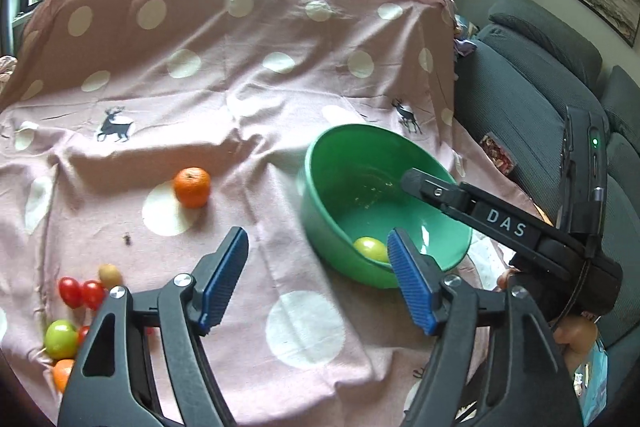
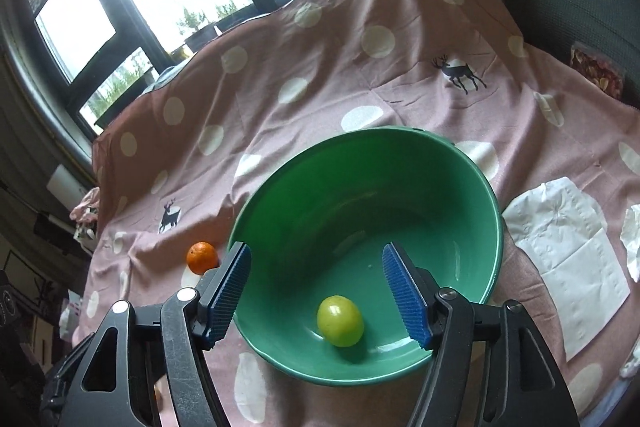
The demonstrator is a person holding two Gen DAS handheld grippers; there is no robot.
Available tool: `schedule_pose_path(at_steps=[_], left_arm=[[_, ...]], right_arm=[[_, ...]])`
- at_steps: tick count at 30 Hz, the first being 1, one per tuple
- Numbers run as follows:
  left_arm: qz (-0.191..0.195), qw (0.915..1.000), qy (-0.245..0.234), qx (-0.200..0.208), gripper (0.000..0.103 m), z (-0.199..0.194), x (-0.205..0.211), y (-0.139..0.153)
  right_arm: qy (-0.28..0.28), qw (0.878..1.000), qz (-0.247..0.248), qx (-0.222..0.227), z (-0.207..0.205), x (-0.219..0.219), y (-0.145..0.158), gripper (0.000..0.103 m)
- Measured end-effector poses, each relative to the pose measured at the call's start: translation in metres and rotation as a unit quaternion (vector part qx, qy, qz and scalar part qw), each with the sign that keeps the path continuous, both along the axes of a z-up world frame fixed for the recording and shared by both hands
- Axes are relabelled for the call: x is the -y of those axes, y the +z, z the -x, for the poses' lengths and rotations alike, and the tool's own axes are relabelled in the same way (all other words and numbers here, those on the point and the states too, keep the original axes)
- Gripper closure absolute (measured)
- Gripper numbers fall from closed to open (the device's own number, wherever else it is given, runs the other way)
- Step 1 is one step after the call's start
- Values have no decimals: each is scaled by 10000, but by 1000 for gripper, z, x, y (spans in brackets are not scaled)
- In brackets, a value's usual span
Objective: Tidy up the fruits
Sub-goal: 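Open the right gripper to drop the lemon into the bowl, then move the right gripper to the orange and close on it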
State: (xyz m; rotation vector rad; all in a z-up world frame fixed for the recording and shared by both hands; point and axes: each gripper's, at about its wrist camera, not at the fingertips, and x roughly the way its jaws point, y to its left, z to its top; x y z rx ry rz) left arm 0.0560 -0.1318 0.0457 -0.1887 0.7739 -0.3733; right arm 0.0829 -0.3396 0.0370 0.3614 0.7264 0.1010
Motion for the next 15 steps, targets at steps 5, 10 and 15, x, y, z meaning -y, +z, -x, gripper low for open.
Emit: schedule_pose_path(at_steps=[5,10,15], left_arm=[[-347,9956,870,3,29,15,-51,3],[-448,9867,1558,-67,29,26,-99,-10],[-288,9808,1908,-288,29,25,-132,-28]], right_arm=[[75,9998,176,97,2,-17,3,31],[162,9984,500,210,3,-42,3,31],[424,9966,677,221,3,-70,-1,31]])
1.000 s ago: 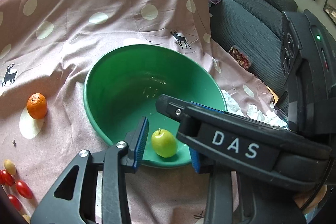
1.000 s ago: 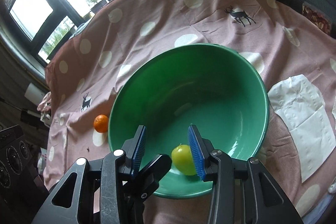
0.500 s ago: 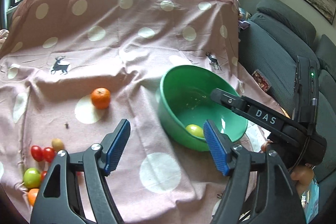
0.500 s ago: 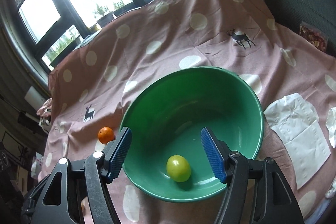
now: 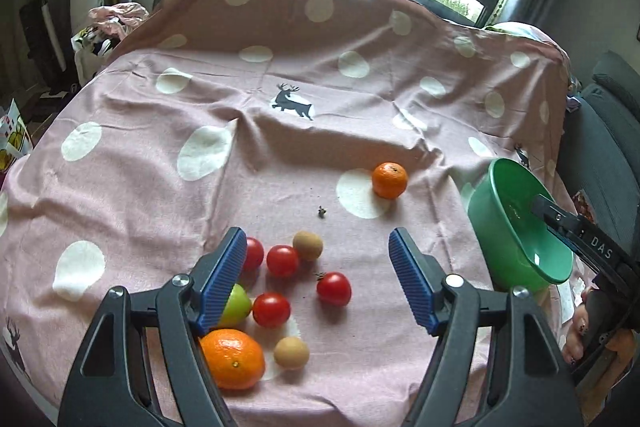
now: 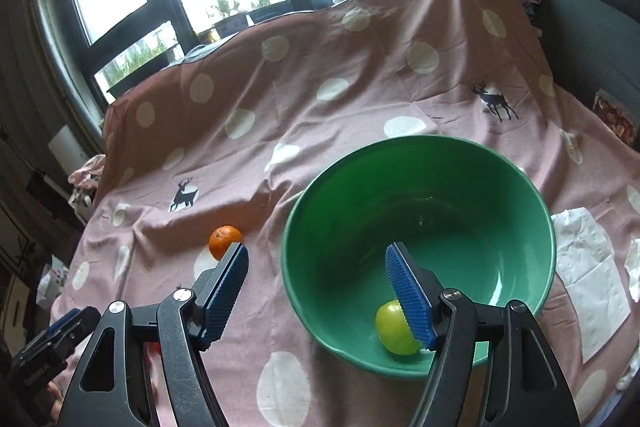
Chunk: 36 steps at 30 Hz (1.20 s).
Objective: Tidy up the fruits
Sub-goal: 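Move the right gripper to the orange and close on it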
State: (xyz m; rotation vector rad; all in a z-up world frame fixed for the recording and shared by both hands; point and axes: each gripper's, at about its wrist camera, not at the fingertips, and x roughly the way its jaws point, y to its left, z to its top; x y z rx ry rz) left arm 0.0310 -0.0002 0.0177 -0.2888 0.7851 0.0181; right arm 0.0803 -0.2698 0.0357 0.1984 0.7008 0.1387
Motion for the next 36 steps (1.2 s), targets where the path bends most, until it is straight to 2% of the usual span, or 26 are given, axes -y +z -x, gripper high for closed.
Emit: schedule_pose_path(at_steps=[4,9,16,17,19,25,30,33,36], left_arm=[[-167,9993,328,-83,30,-3,-19,-6],[100,9987,460,-188,31,-6,-35,-12],[88,9983,421,-391,31,-14,-34,-19],[56,9982,419,-422,31,-15,-32,-20],[26,9979,433,-490,31,-16,-31,-22],[23,9974,367,-623,31,-18,-28,-28],[37,9971,371,-659,31,-18,-26,-29],[-1,9971,358,-676,31,-18,-25,-29],[5,9970,364,-680,31,-17,-25,-29]], right_arm=[[128,9995,288,38,4,-23,-2,31],[434,9983,381,38,3,-47,2,31],[735,9940,20,-815,-52,-81,0,31],[718,9935,60,-877,-61,-86,-4,33],[705,9926,277,-953,-76,-98,-12,46],[659,9874,718,-1247,-108,-115,-50,48],[793,9851,743,-1334,-117,-120,-65,48],[864,9843,821,-1299,-116,-122,-69,58],[916,9831,844,-1341,-111,-123,-68,59]])
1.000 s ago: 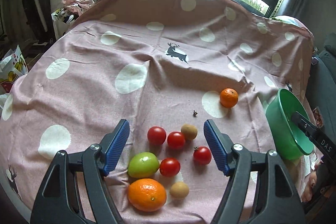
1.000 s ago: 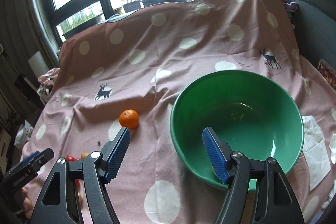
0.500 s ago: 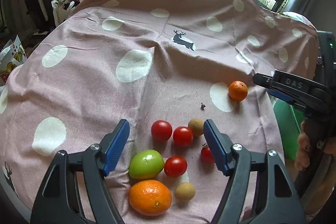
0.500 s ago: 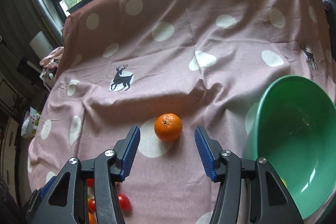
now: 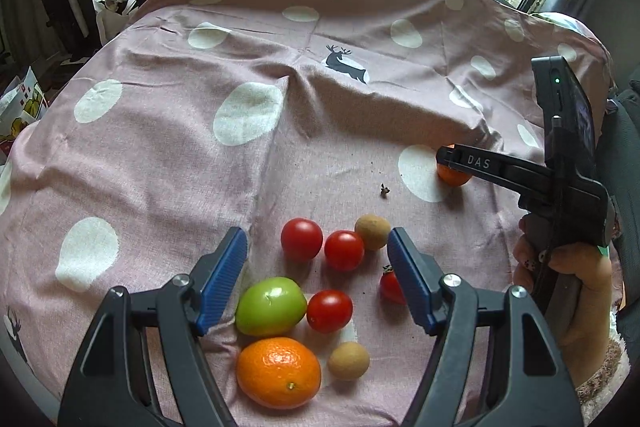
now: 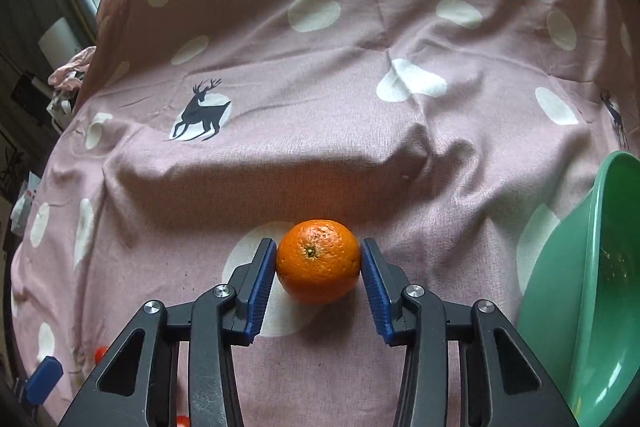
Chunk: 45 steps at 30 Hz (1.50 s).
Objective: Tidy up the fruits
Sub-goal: 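Move the right gripper to the orange and close on it, then lift the orange with the right gripper and hold it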
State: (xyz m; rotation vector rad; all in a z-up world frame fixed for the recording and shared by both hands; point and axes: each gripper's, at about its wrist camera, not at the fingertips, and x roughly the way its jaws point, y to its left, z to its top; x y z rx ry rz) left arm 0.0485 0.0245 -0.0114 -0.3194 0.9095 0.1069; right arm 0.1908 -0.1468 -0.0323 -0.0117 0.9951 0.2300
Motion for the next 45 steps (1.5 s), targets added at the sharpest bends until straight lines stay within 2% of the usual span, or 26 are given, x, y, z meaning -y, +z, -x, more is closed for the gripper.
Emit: schedule_pose_path(at_steps=[3,8,13,17,20,26,29,33,36,40,43,45], left_arm=[[-4,10000,2,-4,31,0,-1,0],[72,10000,-16,-22,31,0,-1,0],[135,9995,-259,-95,32,0,11,-2],[122,9991,-374,-149,33,-1,19,-4],[217,9985,-483,-150,33,-2,25,-4],[252,9969,-748,-67,35,0,40,-1],[428,9944,-962,22,35,1,50,1],[713,9876,-1398,-24,37,-1,70,-3],[673,9842,-1635,-81,39,-3,86,-7],[733,9806,-1813,-139,43,-4,98,-15],[1003,9785,-1804,-8,45,-5,101,-17],[978,9772,-1885,31,45,-4,107,-17]], right_arm=[[60,9995,-287,-93,16,6,7,59],[164,9985,-448,-276,62,21,22,59],[266,9966,-529,-565,93,32,12,59],[462,9924,-712,-893,89,31,-1,59],[351,9930,-630,-935,85,33,-5,59],[417,9900,-1075,-818,90,53,4,58],[220,9870,-1383,-794,86,66,7,58],[157,9858,-1453,-824,83,70,5,58],[133,9845,-1540,-834,82,70,5,58],[198,9823,-1630,-904,83,70,4,58],[216,9800,-1702,-1009,82,68,2,58],[222,9781,-1781,-1057,82,69,1,58]])
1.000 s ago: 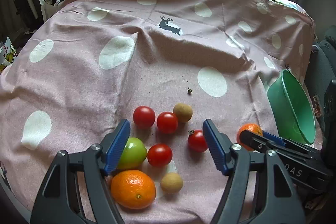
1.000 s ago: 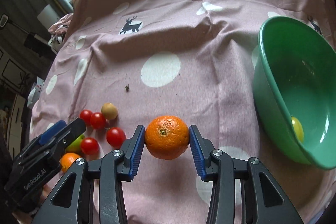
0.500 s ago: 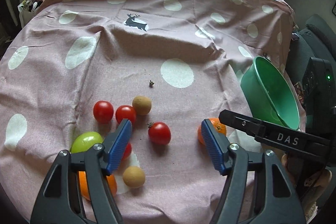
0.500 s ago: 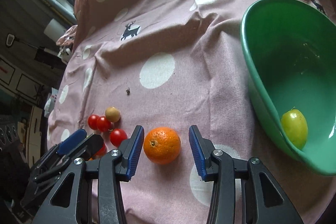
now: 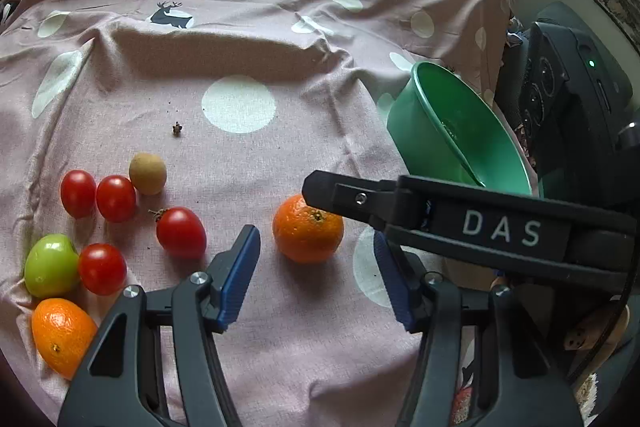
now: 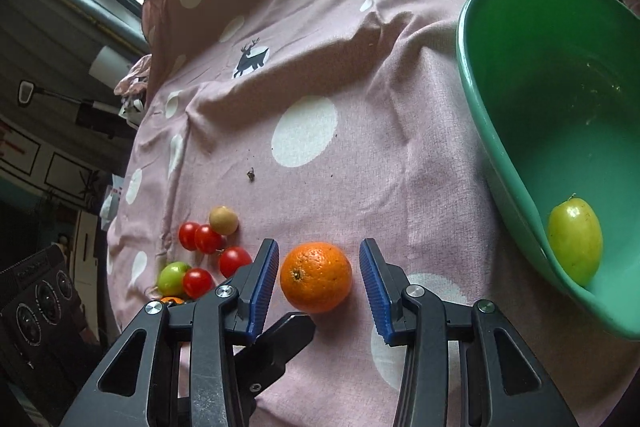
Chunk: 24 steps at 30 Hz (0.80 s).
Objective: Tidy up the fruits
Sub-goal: 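Lift the orange with the right gripper and hold it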
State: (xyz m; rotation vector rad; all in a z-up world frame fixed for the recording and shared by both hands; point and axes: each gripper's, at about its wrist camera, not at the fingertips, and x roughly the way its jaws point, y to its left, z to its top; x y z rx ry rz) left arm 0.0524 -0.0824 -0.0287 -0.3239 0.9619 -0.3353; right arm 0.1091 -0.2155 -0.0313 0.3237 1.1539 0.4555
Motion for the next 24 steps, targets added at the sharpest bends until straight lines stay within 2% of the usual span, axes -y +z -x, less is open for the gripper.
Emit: schedule_pose_path(at_steps=[2,6,13,24], left_arm=[[-35,10000,-74,37,45,1,4,0],[-90,9998,11,-154,45,-4,4,-9],[155,9997,98,-150,47,-6,1,-14],[312,9989,164,-323,53,-10,0,-23]], right_arm=[[-19,10000,2,-28,0,0,-1,58],[10,10000,26,-66,-2,-2,-3,58],[65,9996,18,-270,-5,-5,-13,58],[80,9993,-8,-353,-6,-10,-16,58]])
